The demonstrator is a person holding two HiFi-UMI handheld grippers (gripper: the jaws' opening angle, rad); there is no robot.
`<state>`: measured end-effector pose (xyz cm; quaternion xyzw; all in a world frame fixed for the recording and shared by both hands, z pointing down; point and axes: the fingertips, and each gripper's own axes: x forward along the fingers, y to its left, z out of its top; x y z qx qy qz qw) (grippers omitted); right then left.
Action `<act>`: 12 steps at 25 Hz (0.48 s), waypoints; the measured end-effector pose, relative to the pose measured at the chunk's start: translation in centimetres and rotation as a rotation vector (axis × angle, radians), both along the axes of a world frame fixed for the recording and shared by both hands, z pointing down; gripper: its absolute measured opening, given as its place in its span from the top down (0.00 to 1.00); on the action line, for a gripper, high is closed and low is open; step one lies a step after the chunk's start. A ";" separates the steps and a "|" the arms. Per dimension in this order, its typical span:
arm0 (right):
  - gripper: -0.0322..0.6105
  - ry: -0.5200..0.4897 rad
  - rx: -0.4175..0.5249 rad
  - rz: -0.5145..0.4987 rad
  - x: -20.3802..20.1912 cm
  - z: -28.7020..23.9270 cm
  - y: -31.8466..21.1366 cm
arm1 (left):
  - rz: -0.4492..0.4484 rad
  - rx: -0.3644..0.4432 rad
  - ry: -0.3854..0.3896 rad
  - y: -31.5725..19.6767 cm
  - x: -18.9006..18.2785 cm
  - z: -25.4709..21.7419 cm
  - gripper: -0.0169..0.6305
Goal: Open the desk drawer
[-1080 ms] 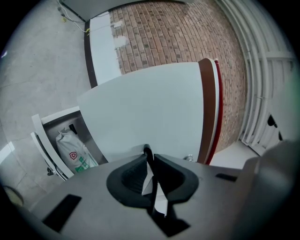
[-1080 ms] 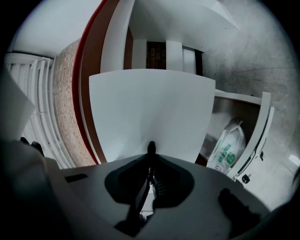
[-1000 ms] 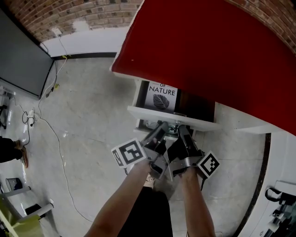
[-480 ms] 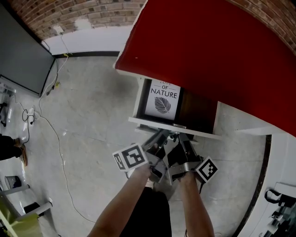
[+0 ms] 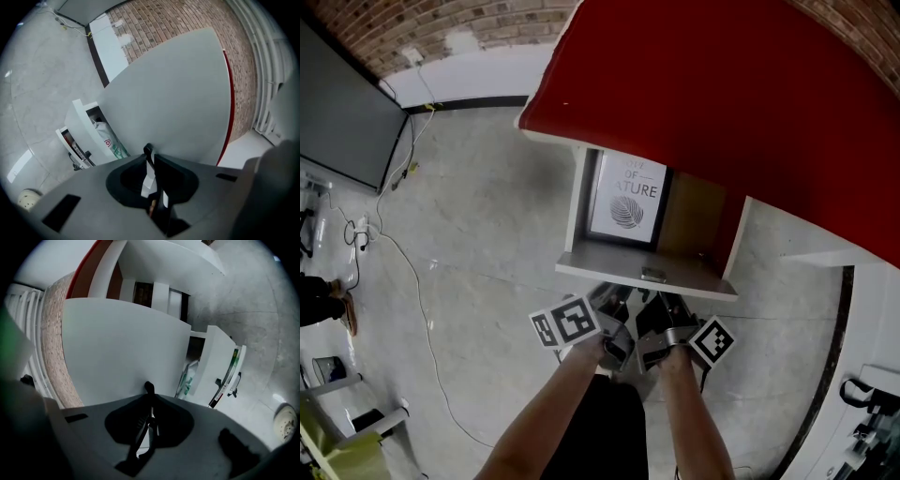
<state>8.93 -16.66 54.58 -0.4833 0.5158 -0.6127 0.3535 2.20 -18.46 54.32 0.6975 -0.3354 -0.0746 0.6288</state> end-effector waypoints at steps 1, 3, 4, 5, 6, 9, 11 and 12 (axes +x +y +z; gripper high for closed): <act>0.90 -0.006 0.000 -0.001 -0.1 0.1 0.0 | -0.001 0.003 -0.008 0.0 -0.1 0.1 0.89; 0.90 -0.009 0.003 -0.001 -0.2 0.2 0.0 | 0.000 0.019 -0.023 0.0 -0.2 0.1 0.89; 0.90 -0.006 0.004 -0.001 -0.1 0.3 0.0 | 0.001 0.028 -0.030 0.0 -0.2 0.1 0.89; 0.90 -0.002 0.003 0.001 0.0 0.3 0.1 | 0.001 0.035 -0.038 0.0 -0.1 0.2 0.88; 0.90 -0.001 0.001 0.006 0.2 0.4 0.1 | 0.000 0.036 -0.048 0.0 0.0 0.2 0.86; 0.84 -0.012 -0.012 0.031 0.5 0.3 0.6 | 0.016 0.022 -0.069 0.6 0.0 0.5 0.82; 0.81 -0.001 -0.030 0.030 0.5 0.3 1.3 | 0.038 0.016 -0.092 1.3 0.0 0.5 0.82; 0.81 0.014 -0.039 0.023 0.6 0.2 1.7 | 0.048 0.016 -0.109 1.8 -0.1 0.4 0.82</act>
